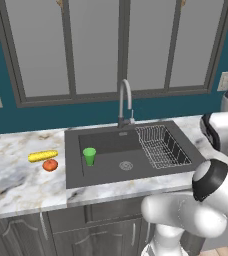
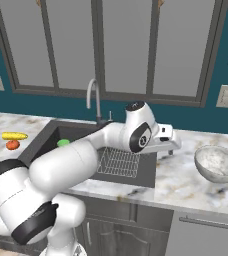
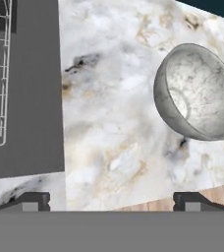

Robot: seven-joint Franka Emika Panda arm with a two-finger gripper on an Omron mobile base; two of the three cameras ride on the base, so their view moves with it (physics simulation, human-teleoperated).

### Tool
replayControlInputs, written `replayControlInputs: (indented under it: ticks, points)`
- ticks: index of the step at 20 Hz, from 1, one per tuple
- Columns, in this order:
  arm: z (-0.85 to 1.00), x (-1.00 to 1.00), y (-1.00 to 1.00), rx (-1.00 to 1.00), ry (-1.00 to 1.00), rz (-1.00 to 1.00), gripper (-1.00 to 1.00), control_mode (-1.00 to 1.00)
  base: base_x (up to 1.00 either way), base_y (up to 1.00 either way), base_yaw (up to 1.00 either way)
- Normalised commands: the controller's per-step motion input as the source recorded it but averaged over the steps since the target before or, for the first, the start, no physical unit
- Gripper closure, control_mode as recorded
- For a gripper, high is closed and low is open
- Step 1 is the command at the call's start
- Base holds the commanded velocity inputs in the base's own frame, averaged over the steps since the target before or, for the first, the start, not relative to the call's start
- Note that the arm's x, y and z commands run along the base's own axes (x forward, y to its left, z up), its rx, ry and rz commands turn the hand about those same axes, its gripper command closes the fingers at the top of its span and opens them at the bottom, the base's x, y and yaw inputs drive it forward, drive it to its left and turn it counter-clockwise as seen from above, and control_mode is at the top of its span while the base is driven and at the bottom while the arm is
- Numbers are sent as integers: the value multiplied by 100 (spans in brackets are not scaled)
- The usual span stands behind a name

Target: Remove the squash and corn from the sink. Then move the bowl and cup from the counter to the sink for washing.

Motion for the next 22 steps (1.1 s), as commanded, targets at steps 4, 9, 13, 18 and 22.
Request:
replayControlInputs:
  ticks: [4, 9, 13, 18, 22]
  points:
    - [10, 1, -26, -5, 0, 0, -100, -100, 0, 0, 0]
    - [4, 0, -27, -2, 0, 0, -100, -100, 0, 0, 0]
    - [0, 3, -20, 0, 0, 0, -100, -100, 0, 0, 0]
    - [0, 8, -22, -1, 0, 0, -100, -100, 0, 0, 0]
    - [0, 9, -21, -3, 0, 0, -100, -100, 0, 0, 0]
